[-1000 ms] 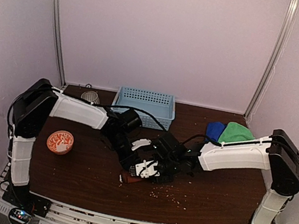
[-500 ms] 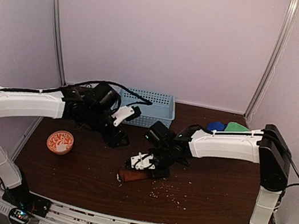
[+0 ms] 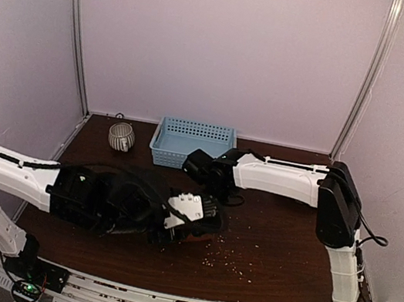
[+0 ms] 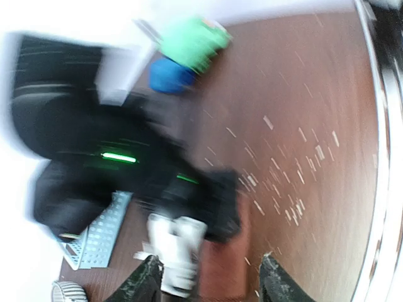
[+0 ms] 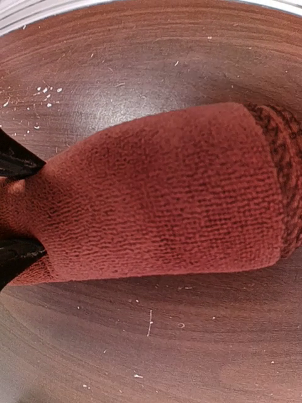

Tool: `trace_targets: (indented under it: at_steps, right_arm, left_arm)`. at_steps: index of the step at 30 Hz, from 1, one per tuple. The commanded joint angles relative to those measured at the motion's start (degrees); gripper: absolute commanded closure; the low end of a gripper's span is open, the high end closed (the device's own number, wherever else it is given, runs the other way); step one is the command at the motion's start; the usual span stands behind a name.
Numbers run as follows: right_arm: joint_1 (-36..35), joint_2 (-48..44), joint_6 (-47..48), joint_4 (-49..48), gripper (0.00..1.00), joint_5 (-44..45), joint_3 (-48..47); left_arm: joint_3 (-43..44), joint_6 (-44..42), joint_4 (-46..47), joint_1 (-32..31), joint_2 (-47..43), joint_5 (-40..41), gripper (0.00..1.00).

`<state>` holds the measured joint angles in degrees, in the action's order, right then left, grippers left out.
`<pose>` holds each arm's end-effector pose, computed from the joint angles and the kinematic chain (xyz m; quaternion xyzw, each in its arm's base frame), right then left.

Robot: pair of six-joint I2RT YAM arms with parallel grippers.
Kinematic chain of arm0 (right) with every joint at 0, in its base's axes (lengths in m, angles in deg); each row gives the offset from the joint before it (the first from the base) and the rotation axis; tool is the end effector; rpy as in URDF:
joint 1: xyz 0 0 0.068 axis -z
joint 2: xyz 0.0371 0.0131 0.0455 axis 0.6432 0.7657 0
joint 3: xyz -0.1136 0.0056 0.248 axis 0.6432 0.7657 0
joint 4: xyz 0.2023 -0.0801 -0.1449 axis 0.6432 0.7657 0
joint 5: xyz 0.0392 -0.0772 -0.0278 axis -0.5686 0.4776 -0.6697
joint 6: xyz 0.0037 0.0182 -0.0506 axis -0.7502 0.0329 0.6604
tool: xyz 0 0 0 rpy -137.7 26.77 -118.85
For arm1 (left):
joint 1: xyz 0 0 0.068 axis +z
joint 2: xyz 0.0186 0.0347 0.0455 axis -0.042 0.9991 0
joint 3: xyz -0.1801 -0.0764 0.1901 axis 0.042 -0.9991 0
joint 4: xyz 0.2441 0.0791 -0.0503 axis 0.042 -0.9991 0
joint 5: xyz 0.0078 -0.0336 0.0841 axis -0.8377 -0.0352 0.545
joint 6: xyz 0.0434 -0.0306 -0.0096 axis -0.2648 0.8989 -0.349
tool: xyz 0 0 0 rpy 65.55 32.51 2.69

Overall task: Roll the towels
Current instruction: Roll the towel at the center of the board, then pick up the towel from the center of the board.

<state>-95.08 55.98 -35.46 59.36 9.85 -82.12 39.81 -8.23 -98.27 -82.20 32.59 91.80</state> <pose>0.2437 0.3673 0.1815 -0.7604 0.6272 0.1568 0.0620 0.0701 -0.2997 0.2941 0.5239 0.6903 -0.1008 0.4888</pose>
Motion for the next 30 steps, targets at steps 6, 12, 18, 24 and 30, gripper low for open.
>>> trace_targets:
  at_steps: [6,12,18,24,30]
  right_arm:
    - [1.0,11.2,0.3,14.4,0.67,-4.9,-6.9]
    - [1.5,13.8,0.4,15.6,0.67,-5.1,-9.9]
    - [1.7,13.3,0.6,15.6,0.67,-6.3,-8.9]
    - [1.7,13.1,0.5,15.2,0.67,-6.4,-8.6]
    - [1.7,13.1,0.8,15.2,0.67,-6.9,-8.3]
  left_arm:
    - [-2.9,-2.8,-2.8,-2.0,9.0,2.9,0.45]
    - [0.6,-2.0,-3.7,0.1,21.5,6.7,0.39]
    - [2.1,-2.4,0.2,1.3,29.1,19.3,0.34]
    - [1.8,-5.3,4.4,3.4,29.1,17.9,0.34]
    - [1.8,-7.9,4.6,5.2,31.0,15.9,0.35]
